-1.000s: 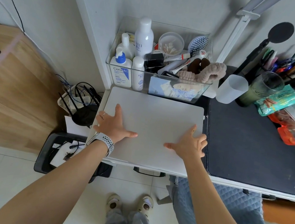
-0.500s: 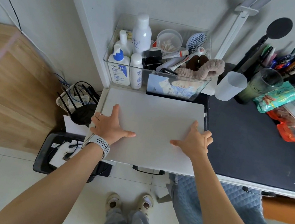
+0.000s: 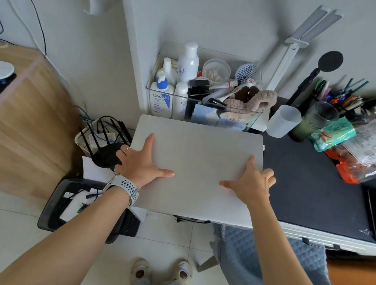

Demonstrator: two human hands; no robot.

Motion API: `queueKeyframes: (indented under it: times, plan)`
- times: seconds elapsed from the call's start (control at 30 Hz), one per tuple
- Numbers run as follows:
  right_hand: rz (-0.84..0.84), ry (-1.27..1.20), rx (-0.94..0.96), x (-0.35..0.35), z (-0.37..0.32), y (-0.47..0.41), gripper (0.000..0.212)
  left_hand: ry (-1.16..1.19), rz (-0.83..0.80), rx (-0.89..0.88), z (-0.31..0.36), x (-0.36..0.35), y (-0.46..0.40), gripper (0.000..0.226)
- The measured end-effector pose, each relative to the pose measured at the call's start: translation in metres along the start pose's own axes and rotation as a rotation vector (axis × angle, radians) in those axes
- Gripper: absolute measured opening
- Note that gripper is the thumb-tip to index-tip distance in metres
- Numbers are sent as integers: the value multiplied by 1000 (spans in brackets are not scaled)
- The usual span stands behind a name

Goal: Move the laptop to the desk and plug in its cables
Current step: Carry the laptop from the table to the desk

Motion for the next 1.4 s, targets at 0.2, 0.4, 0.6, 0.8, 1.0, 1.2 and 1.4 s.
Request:
queueKeyframes:
  times: [0.2, 0.4, 0.6, 0.8, 1.0, 1.2, 1.4]
  plan:
    - [64, 11, 102, 14, -39, 38, 119, 75, 100, -34, -29, 45, 25, 123]
    - [36, 8, 335, 13, -101, 80, 118, 197, 257, 56, -95, 102, 71, 128]
    - [-54, -3, 585, -21, -179, 141, 120, 293, 418, 193, -191, 158, 130, 122]
    - [-178, -18, 832, -75, -277, 217, 117, 320, 581, 411, -302, 220, 181, 123]
    - [-219, 40, 1056, -147, -391, 294, 114, 349, 714, 541, -423, 286, 204, 124]
    - [-254, 59, 1144, -218, -487, 353, 114, 375, 753, 598, -536, 343, 193, 127]
    - [-242, 85, 1177, -261, -571, 369, 112, 374, 750, 618, -596, 398, 147, 133]
Point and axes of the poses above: each hand's wrist, its own y-axis away from the middle knuckle, its own x-axis out of the back of the hand, z = x × y, the point moved 1 cm from there along -y, towards the middle knuckle, and after that the axes turned 10 degrees about x, right-handed, at the moved point
